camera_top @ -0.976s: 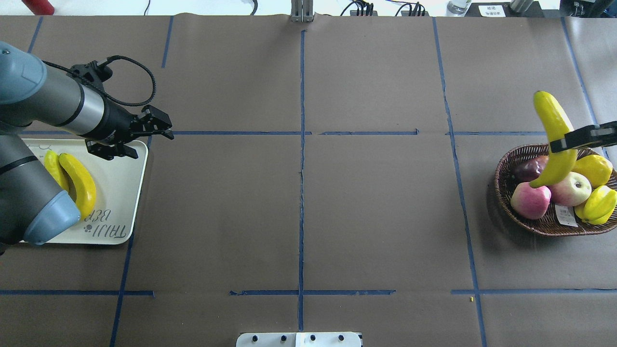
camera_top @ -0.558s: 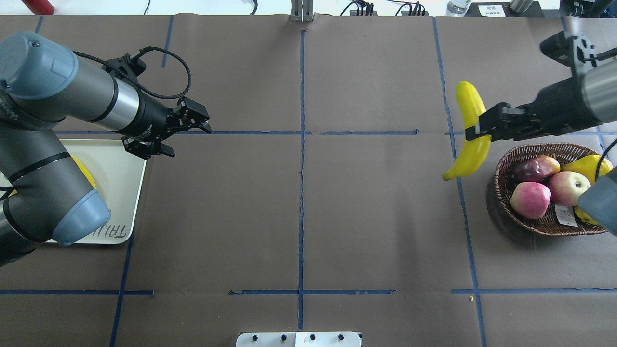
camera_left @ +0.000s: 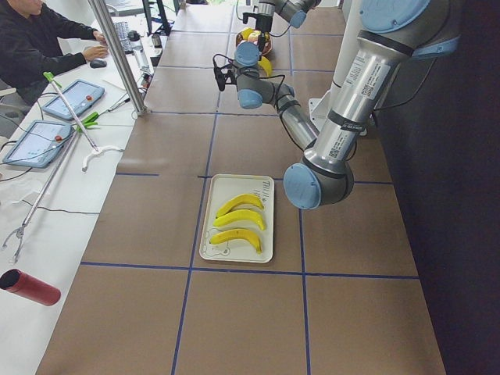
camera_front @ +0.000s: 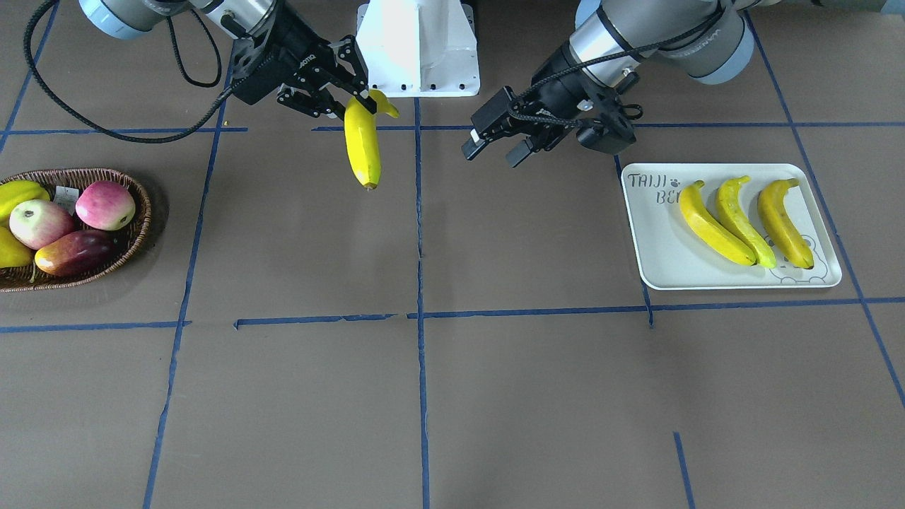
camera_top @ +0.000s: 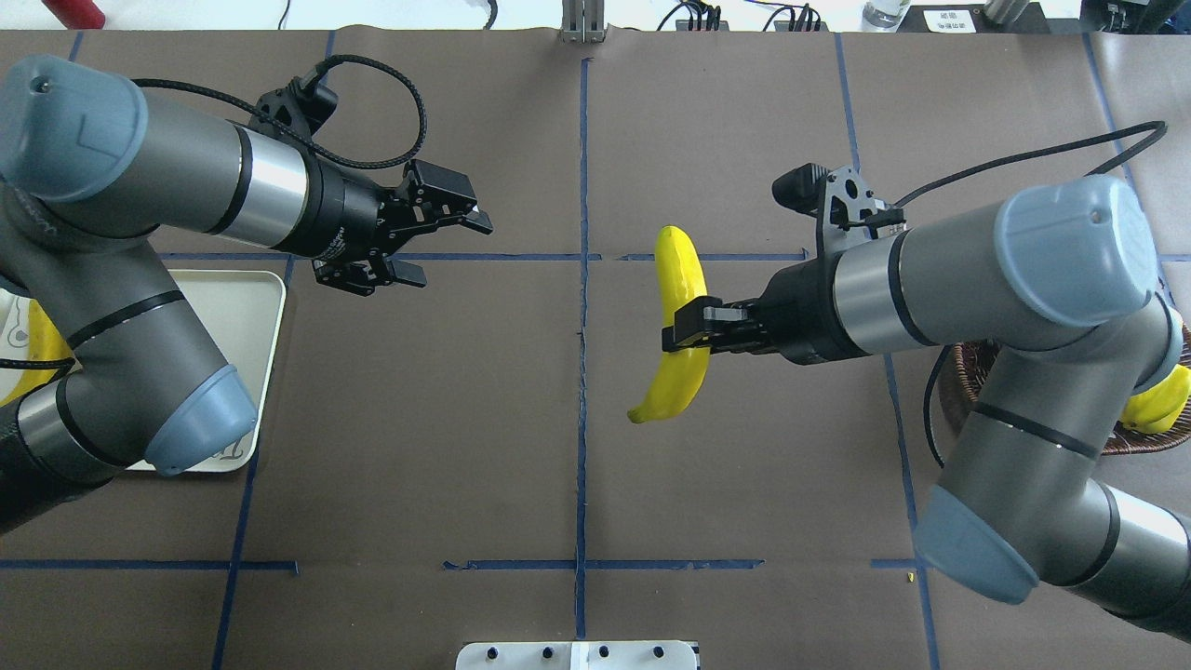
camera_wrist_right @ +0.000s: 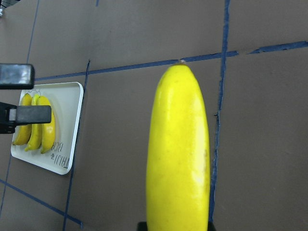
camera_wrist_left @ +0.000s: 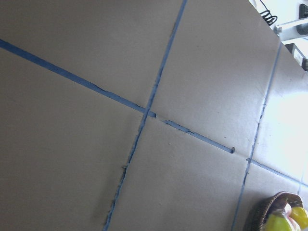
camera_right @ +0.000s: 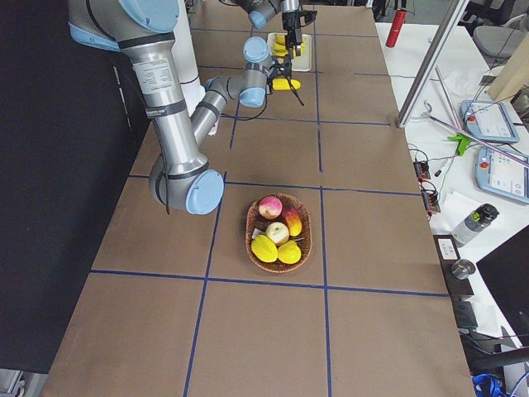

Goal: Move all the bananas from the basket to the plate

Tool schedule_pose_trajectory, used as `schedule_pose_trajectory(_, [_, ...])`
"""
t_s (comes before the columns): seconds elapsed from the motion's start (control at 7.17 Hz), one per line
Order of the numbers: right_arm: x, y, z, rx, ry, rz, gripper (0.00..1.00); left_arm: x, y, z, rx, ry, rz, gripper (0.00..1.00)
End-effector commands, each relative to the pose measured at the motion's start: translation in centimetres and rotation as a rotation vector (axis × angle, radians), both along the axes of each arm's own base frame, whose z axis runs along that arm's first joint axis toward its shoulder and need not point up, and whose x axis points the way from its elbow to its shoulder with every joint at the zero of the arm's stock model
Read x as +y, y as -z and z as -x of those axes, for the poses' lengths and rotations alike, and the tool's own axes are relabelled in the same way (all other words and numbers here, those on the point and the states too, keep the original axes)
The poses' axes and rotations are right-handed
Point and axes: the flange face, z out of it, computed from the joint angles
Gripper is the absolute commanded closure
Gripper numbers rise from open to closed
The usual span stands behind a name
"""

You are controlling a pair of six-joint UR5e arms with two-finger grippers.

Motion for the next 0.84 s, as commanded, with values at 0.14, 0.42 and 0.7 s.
schedule_pose_trajectory(0.14, [1.0, 1.4, 1.2, -0.019, 0.006, -0.021, 0.99, 2.4, 4.5, -3.5, 0.061, -0.067, -0.047, 0.01])
schedule_pose_trajectory(0.42, [1.3, 3.0, 1.0, -0.049, 0.008, -0.037, 0.99, 1.5, 6.2, -6.1, 0.059, -0.078, -0.045, 0.01])
schedule_pose_trajectory(0.7, [1.4, 3.3, 0.6, -0.058, 0.006, -0.042, 0.99, 2.8, 6.2, -7.3, 0.075, -0.105, -0.054, 0.01])
